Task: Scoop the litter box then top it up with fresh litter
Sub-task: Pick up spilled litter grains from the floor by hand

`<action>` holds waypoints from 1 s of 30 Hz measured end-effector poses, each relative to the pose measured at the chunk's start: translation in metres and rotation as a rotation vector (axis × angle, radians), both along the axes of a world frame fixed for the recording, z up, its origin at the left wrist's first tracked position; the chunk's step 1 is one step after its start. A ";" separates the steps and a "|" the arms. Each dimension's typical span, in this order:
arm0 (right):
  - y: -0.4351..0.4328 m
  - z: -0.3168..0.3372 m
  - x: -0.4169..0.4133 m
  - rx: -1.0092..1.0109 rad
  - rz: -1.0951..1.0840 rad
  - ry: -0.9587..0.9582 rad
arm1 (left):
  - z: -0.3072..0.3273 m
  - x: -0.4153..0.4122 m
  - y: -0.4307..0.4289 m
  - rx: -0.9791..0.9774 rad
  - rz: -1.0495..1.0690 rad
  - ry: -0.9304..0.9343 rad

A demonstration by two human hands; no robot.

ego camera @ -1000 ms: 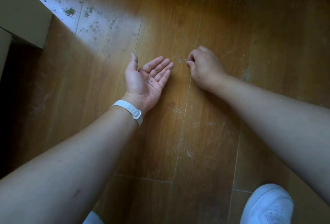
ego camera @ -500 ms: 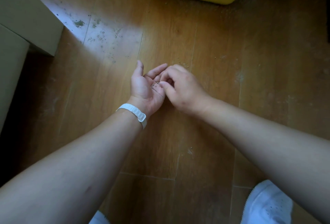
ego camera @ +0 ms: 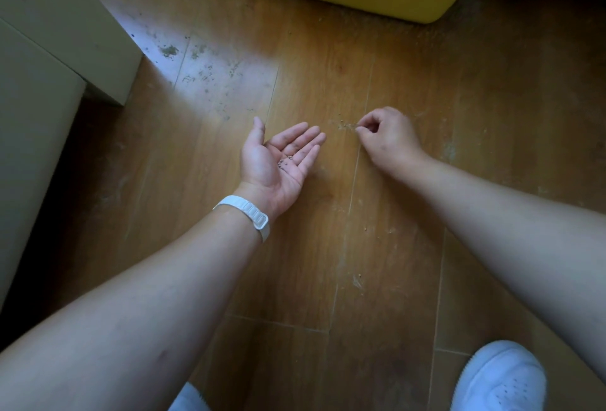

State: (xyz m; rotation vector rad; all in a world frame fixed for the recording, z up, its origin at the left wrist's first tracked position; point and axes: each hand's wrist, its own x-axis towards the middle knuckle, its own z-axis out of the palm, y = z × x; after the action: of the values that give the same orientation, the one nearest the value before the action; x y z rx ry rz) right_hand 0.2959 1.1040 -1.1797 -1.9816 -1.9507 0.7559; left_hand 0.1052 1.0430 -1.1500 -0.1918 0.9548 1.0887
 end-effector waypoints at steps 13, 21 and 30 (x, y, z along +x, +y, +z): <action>0.010 -0.016 0.004 -0.004 0.097 -0.097 | -0.003 0.009 0.008 -0.022 -0.005 0.009; 0.020 -0.008 0.004 -0.050 0.200 -0.161 | -0.006 0.012 0.008 -0.032 -0.011 0.011; 0.023 -0.004 0.001 -0.063 0.257 -0.182 | -0.007 0.011 0.010 -0.027 -0.004 0.013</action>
State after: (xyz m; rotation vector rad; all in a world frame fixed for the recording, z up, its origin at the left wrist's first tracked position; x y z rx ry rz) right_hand 0.2969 1.1266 -1.1841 -1.9158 -2.3488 0.7250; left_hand 0.1167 1.0531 -1.1573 -0.2051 0.9810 1.0752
